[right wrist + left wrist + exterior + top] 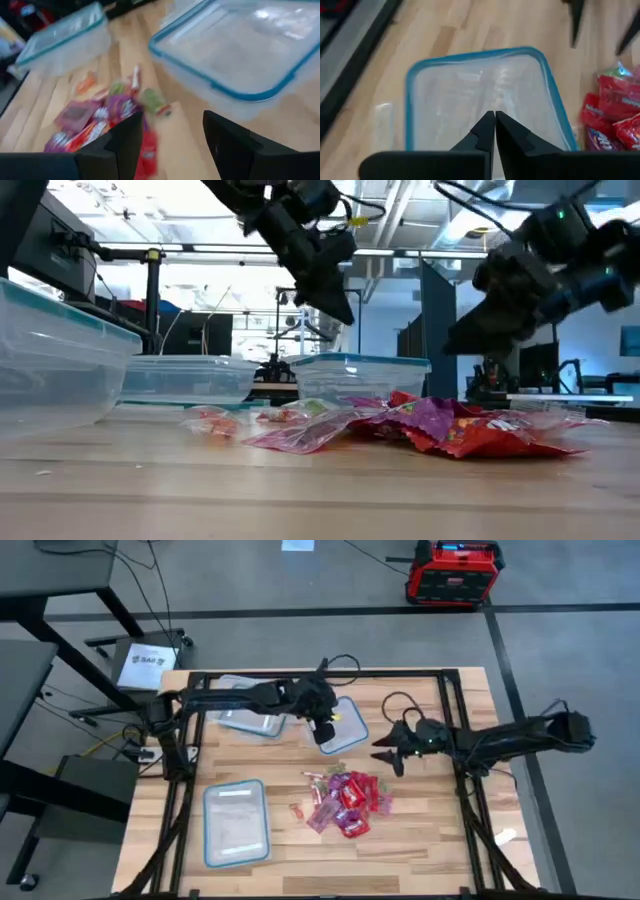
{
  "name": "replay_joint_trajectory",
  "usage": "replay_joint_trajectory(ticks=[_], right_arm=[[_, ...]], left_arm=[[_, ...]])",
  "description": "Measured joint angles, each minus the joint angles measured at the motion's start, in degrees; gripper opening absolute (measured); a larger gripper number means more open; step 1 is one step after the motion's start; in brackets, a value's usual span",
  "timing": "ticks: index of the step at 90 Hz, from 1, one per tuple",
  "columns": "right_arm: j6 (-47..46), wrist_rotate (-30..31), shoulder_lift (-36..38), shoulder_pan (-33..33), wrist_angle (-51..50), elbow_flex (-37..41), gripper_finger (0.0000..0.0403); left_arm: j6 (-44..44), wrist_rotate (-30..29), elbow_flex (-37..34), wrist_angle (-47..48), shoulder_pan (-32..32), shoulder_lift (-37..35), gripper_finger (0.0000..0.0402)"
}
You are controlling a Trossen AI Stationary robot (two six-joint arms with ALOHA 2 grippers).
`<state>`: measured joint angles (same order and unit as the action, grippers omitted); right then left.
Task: Sort candy
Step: Open the top right transparent bin
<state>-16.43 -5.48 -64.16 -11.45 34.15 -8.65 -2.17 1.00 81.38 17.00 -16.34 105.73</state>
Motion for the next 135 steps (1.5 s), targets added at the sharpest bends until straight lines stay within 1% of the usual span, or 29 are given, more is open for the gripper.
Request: replay_joint_trajectory(ticks=[10,21,30,39,50,63,74,89,97,104,115,121,135], right_arm=[[2.01,-0.33,-6.30,-1.09,4.58,0.46,0.0193],[2.36,-0.47,-13.59,-1.09,12.03,0.36,0.0193],[2.32,-0.50,-19.64,-1.17,17.90,0.38,0.0193],[2.34,-0.59,-25.14,-1.78,24.54,0.31,0.0193],[2.01,-4.69,-31.24,-3.07,33.47,0.29,0.0193],[-0.60,-5.99,-37.49,-4.69,40.49,-0.26,0.0193],[-2.57,-10.97,-42.16,-5.44,45.42,-2.29,0.0193],[-3.43,-11.90,-46.67,-5.66,50.44,-5.62,0.0193],[-4.15,-14.47,-47.92,-6.00,52.51,-7.30,0.0193],[-4.57,-15.26,-48.42,-5.92,53.24,-7.96,0.0191],[-4.76,-15.23,-48.44,-5.91,53.40,-8.44,0.0180],[-4.84,-15.26,-48.44,-6.07,50.81,-8.44,0.0173],[-3.97,-15.43,-48.35,-6.33,50.45,-8.52,0.0158]], left_arm=[[-0.18,0.57,-0.02,-4.91,0.00,3.82,0.0000],[-1.19,3.56,-0.02,-10.04,-0.02,7.57,0.0000],[-1.89,4.83,0.11,-11.57,-0.02,9.44,0.0000],[-2.74,4.94,0.11,-10.65,-0.13,9.57,0.0000],[-4.31,5.05,0.09,-10.42,-0.13,9.56,0.0000],[-4.92,8.49,0.05,-10.53,-0.50,9.58,0.0000],[-5.46,9.15,0.05,-10.36,-0.50,9.58,0.0000],[-7.55,9.07,0.00,-8.84,-0.50,9.57,0.0000],[-9.04,9.24,0.01,-7.42,-0.52,10.40,0.0000],[-9.10,9.38,0.20,-6.93,-0.75,11.31,0.0000],[-8.36,10.93,0.37,-6.40,-0.77,13.67,0.0000],[-7.79,12.37,0.37,-7.17,-0.63,15.08,0.0000],[-6.96,12.76,0.42,-8.05,0.17,16.20,0.0000]])
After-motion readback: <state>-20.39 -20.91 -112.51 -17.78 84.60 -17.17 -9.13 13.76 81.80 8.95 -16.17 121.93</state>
